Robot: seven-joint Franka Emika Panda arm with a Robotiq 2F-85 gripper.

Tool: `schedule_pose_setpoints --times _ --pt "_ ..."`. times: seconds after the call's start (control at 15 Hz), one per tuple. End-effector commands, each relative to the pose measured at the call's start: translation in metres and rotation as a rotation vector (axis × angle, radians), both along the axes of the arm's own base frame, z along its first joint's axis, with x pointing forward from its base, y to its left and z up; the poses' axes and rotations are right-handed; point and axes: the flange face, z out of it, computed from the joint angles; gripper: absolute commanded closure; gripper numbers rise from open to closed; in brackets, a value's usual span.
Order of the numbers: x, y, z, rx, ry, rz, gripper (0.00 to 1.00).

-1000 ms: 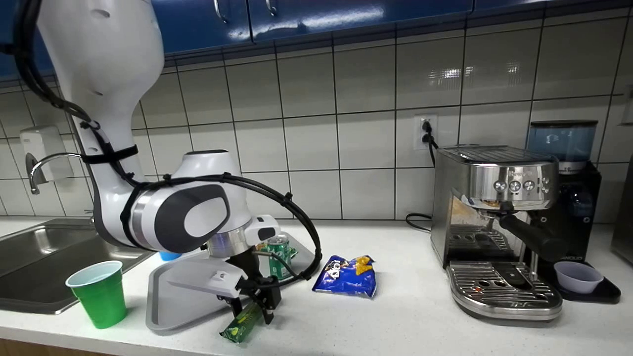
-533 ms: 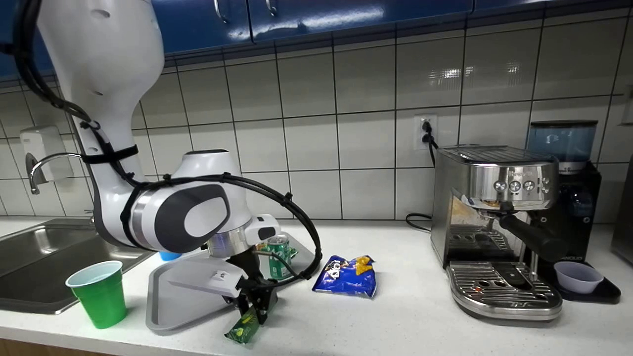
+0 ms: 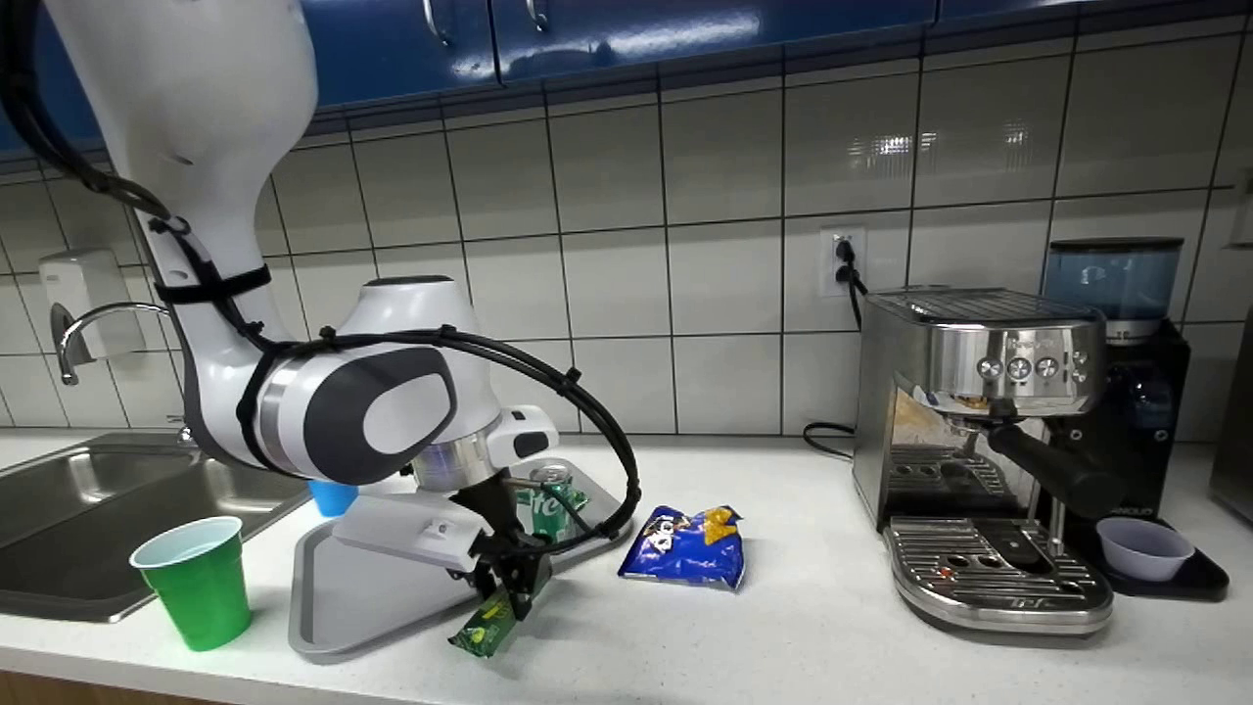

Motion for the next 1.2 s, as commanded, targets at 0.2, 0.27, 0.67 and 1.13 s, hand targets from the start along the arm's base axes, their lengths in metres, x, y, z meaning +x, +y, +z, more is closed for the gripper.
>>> schedule_pose_setpoints --times 0.2,0.27,0.67,1.13 --pt "0.006 0.019 0.030 0.026 -0.063 0.051 0.86" --pt "0.008 0.024 0.030 0.031 -0.069 0.054 0.86" --pt "0.023 0.051 0.030 0.065 -0.075 0.083 0.86" --pt "0.041 0.058 0.034 0.067 -0.101 0.095 0.86"
